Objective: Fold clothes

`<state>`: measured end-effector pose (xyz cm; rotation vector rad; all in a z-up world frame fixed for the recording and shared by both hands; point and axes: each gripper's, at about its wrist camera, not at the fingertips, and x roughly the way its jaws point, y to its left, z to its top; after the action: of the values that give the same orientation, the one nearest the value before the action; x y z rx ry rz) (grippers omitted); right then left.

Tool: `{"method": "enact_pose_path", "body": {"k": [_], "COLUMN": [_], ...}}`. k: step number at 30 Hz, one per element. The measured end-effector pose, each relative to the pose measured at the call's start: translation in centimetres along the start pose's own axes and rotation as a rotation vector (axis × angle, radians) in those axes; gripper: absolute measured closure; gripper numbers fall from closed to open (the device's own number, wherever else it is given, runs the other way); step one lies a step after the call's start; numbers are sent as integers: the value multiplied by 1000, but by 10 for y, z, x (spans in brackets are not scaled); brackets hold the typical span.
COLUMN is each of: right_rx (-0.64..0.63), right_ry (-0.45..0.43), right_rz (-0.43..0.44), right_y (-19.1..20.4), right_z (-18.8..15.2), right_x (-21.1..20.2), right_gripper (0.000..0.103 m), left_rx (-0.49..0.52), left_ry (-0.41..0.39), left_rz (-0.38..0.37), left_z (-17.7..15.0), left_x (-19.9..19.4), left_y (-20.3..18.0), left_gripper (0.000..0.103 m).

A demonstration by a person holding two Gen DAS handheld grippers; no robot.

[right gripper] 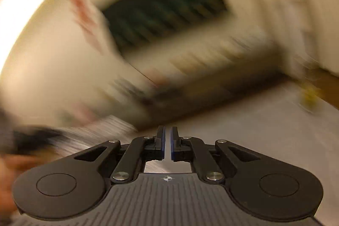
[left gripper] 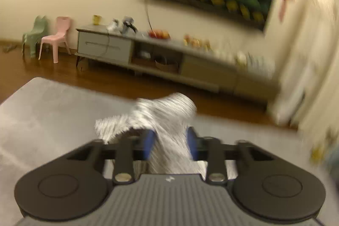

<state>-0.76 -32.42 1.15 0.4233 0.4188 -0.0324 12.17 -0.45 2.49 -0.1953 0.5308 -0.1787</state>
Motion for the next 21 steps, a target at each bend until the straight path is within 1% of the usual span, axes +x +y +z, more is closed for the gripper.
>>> {"method": "enact_pose_path", "body": {"k": [1,2,3,4,5,6,7,8,9,10,12,14,16,17,18,19,20,21], "right_rx": [38,84,130,164,171,164,155,141,132,133,150,168,182,183,184,189,198,206], "right_ry": [36,46,56,61,53,40,33,35,39,48,55,57,58,58,59,61,62,64], "right_rz": [6,25,44,57,54,40,17,-18,-52,-77,-79,-67,-56,-49,-42,-32,-22,-12], "right_y": [-10,-21,-32,-42,-49,-55,-60,-63,-67,-71,-78,-83,-88,-91,-93,-95,-96,-98], "right_z": [-2,-2,-2,-2,-3,-4,-7,-10,-14,-16,-19,-21,-22,-20,-19,-19,-18,-17], "right_x": [6,4,3,-1,-6,-12,-16,-17,-19,-20,-22,-25,-26,-25,-24,-24,-22,-21], "right_gripper": [93,88,64,46,24,15,14,14,14,14,14,14,14,14,14,14,14,14], "left_rx": [46,91,137,183,236,300,366,439,512,585,696,782,849,873,892,870,845,819], "left_ry": [21,43,64,86,94,99,103,106,109,111,115,127,154,176,196,216,237,257], "left_rz": [-17,-33,-50,-67,-109,-151,-192,-223,-252,-282,-314,-323,-320,-313,-293,-280,-269,-257], "left_z": [-17,-34,-51,-68,-82,-96,-109,-123,-136,-150,-174,-200,-219,-230,-237,-236,-234,-231], "left_x": [-6,-12,-18,-24,-27,-30,-32,-30,-28,-25,-15,-4,13,23,33,39,45,52], "left_y": [-7,-14,-21,-27,-42,-60,-78,-100,-122,-145,-181,-215,-233,-239,-244,-240,-236,-231], "left_gripper": [54,49,43,40,32,22,18,9,7,7,7,7,7,9,24,39,75,85]}}
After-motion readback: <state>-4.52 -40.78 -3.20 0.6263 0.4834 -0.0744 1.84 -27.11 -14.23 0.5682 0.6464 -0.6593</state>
